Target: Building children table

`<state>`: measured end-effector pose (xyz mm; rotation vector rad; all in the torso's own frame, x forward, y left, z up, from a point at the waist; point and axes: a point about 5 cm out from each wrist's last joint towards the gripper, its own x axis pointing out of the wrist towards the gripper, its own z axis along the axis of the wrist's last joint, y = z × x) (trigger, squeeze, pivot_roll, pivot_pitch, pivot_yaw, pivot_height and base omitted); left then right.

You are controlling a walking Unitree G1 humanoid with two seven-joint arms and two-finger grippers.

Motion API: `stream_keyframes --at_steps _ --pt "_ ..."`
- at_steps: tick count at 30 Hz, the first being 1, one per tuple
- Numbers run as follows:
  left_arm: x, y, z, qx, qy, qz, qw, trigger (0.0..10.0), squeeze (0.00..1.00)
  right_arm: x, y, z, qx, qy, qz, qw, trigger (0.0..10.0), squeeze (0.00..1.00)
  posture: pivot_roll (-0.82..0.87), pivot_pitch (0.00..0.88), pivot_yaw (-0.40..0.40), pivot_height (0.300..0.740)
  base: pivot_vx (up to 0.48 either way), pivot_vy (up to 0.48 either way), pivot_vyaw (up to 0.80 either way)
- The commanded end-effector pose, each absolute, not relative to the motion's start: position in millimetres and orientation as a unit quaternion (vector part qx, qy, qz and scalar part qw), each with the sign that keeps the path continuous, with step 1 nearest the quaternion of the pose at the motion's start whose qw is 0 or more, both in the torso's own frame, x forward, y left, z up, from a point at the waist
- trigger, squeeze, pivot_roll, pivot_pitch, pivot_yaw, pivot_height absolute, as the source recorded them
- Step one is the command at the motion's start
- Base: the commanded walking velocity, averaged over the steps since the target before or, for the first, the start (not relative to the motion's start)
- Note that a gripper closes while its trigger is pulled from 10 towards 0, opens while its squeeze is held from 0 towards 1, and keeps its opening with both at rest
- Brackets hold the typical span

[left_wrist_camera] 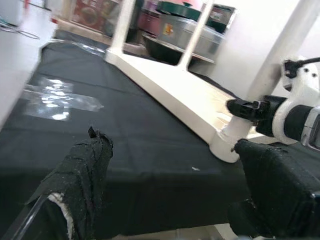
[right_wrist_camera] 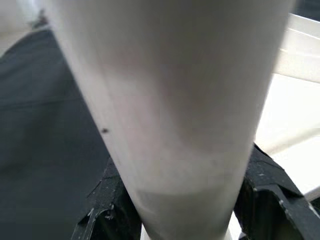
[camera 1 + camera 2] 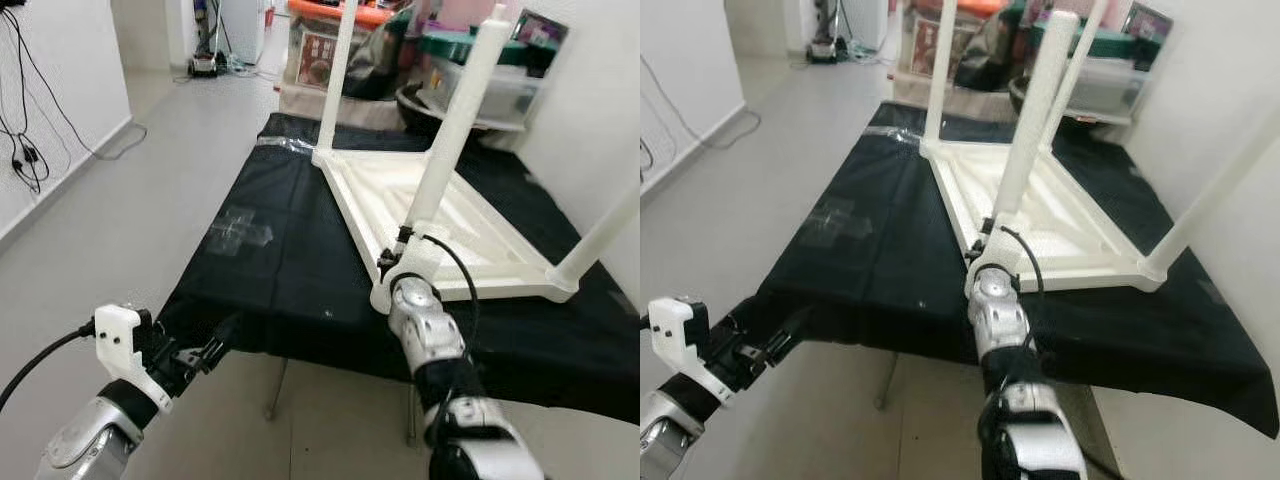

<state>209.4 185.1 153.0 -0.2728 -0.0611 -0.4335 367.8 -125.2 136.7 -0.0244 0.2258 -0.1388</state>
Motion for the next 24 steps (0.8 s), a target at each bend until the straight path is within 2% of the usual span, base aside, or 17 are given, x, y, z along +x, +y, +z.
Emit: stream_keyframes --at_steps 1,2,4,5,9,11,13,14,16,17,18,19,20,21,24 --pt "209.9 183.4 152.4 -0.135 -0.027 -0.222 0.965 10.0 0.00 371.8 -117.5 143.1 -0.018 0.086 -0.012 0.996 10.0 1.00 0.17 0.000 -0.168 0.740 0.000 0.000 0.00" --pt "210.8 182.9 152.0 -0.135 -0.026 -0.222 0.965 10.0 0.00 382.1 -110.6 159.8 -0.007 0.055 0.036 0.998 10.0 1.00 0.18 0.000 -0.172 0.740 0.000 0.000 0.00" --pt "211.1 182.7 151.7 -0.135 -0.026 -0.223 0.965 10.0 0.00 387.1 -108.2 168.0 -0.009 0.043 0.052 0.998 10.0 1.00 0.18 0.000 -0.173 0.740 0.000 0.000 0.00" --pt "211.3 182.7 151.6 -0.135 -0.027 -0.222 0.965 10.0 0.00 393.0 -107.8 178.8 -0.003 0.027 0.071 0.997 10.0 0.00 0.18 0.000 -0.172 0.740 0.000 0.000 0.00" --pt "213.0 183.0 151.4 -0.137 -0.029 -0.223 0.965 10.0 0.00 399.8 -100.4 217.9 0.057 -0.051 0.213 0.974 10.0 0.00 0.16 0.000 -0.167 0.740 0.000 0.000 0.00" --pt "213.0 183.0 151.4 -0.137 -0.029 -0.223 0.965 10.0 0.00 399.8 -100.4 217.9 0.057 -0.051 0.213 0.974 10.0 0.00 0.16 0.000 -0.167 0.740 0.000 0.000 0.00" --pt "214.2 181.8 151.7 -0.137 -0.030 -0.227 0.964 10.0 0.00 388.2 -86.2 207.5 0.046 -0.032 0.364 0.930 10.0 0.00 0.18 0.000 -0.177 0.740 0.000 0.000 0.00" --pt "214.2 181.8 151.7 -0.137 -0.030 -0.227 0.964 10.0 0.00 388.2 -86.2 207.5 0.046 -0.032 0.364 0.930 10.0 0.00 0.18 0.000 -0.177 0.740 0.000 0.000 0.00" --pt "214.7 180.7 151.7 -0.137 -0.030 -0.229 0.963 10.0 0.00 372.6 -70.1 190.5 0.019 -0.001 0.484 0.875 10.0 0.00 0.18 0.000 -0.181 0.740 0.000 0.000 0.00" --pt "214.7 180.7 151.7 -0.137 -0.030 -0.229 0.963 10.0 0.00 372.6 -70.1 190.5 0.019 -0.001 0.484 0.875 10.0 0.00 0.18 0.000 -0.181 0.740 0.000 0.000 0.00" --pt "214.6 180.4 151.6 -0.137 -0.030 -0.229 0.963 10.0 0.00 367.3 -63.3 183.3 0.009 0.009 0.519 0.854 10.0 0.00 0.18 0.000 -0.181 0.740 0.000 0.000 0.00" --pt "214.6 180.4 151.6 -0.137 -0.030 -0.229 0.963 10.0 0.00 367.3 -63.3 183.3 0.009 0.009 0.519 0.854 10.0 0.00 0.18 0.000 -0.181 0.740 0.000 0.000 0.00" --pt "214.3 180.2 151.7 -0.137 -0.030 -0.229 0.963 10.0 0.00 366.1 -56.6 179.3 0.004 0.008 0.523 0.852 4.4 0.00 0.19 0.000 -0.187 0.740 0.000 0.000 0.00" --pt "213.9 180.2 151.8 -0.137 -0.030 -0.228 0.964 10.0 0.00 369.4 -50.9 179.6 0.016 0.001 0.502 0.865 0.5 0.00 0.19 0.000 -0.188 0.740 0.000 0.000 0.00" --pt "213.6 180.2 151.9 -0.137 -0.030 -0.227 0.964 10.0 0.00 372.3 -47.6 180.8 0.027 -0.004 0.482 0.876 0.5 0.00 0.19 0.000 -0.188 0.740 0.000 0.000 0.00"
